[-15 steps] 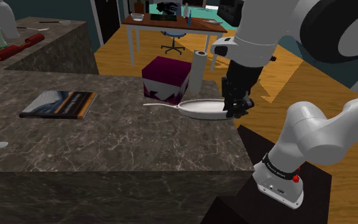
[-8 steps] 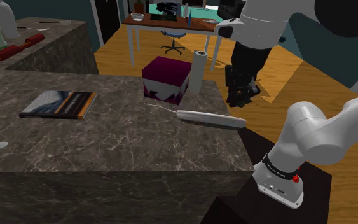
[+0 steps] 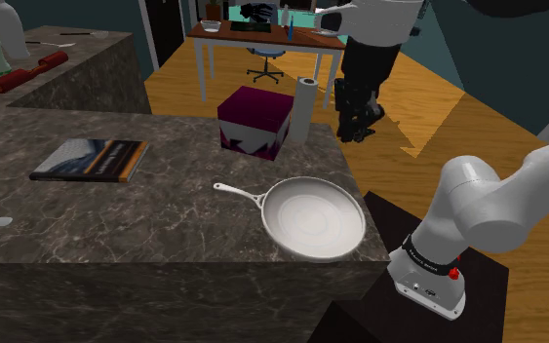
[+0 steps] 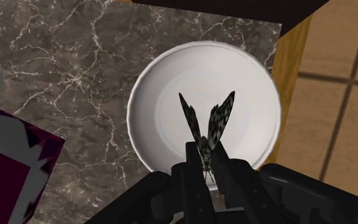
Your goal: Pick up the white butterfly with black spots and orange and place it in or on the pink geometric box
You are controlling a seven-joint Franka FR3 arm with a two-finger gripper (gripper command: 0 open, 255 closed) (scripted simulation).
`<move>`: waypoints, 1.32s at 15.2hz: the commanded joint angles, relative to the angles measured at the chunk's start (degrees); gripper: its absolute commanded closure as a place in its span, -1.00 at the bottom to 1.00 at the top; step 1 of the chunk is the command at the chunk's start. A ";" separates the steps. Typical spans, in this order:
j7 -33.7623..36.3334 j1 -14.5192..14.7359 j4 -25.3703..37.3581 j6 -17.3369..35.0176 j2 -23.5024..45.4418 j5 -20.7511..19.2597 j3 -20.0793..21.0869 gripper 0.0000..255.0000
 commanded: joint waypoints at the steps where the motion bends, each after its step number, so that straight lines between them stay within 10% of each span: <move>1: -2.03 -0.93 1.65 1.04 2.72 -1.38 -1.57 1.00; 20: -18.33 -7.85 32.60 4.25 36.10 -6.66 -12.54 1.00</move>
